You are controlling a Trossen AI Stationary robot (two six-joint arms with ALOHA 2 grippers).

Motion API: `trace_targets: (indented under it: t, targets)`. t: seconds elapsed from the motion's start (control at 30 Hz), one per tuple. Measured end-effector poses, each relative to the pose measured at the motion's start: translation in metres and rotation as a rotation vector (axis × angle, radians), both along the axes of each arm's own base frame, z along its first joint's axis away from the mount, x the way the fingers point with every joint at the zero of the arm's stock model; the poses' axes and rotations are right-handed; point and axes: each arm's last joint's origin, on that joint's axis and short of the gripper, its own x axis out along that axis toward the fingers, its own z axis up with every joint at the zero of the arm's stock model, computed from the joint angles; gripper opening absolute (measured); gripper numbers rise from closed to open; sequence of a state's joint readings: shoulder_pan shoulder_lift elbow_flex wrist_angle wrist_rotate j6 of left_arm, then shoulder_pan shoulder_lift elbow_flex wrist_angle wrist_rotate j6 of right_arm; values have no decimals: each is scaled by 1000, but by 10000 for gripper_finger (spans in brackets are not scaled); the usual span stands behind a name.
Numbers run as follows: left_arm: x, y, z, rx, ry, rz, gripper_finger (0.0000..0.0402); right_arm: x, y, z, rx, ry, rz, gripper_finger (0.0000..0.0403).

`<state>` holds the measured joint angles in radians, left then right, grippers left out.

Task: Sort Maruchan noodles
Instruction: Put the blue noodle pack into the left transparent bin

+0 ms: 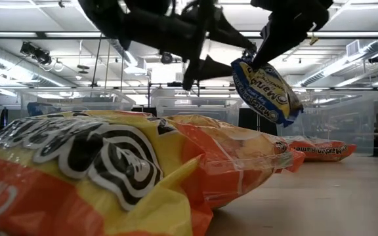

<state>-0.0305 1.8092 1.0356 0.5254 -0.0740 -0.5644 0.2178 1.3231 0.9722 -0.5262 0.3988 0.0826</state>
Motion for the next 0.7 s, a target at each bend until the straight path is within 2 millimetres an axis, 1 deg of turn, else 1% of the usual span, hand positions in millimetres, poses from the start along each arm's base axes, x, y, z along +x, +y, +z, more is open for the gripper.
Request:
trace_targets:
  t: [0.13, 0.23, 0.33, 0.43, 0.6, 0.7]
  targets:
    - [13, 8, -8, -18, 22, -25, 272, 5, -4, 3, 28, -48, -3, 7]
    - [17, 10, -14, -50, 65, -22, 269, 7, -4, 5, 51, -69, 11, 7]
    - [18, 10, -12, -31, 55, -53, 253, 6, -4, 4, 55, -64, 8, 7]
    - [18, 9, -11, 14, 54, -99, 221, 6, -4, 4, 55, -63, 8, 7]
    - [18, 9, -11, 11, 55, -123, 150, 6, -4, 4, 63, -60, 16, 10]
    - [18, 12, -11, 10, 56, -123, 111, 6, -4, 4, 65, -60, 17, 30]
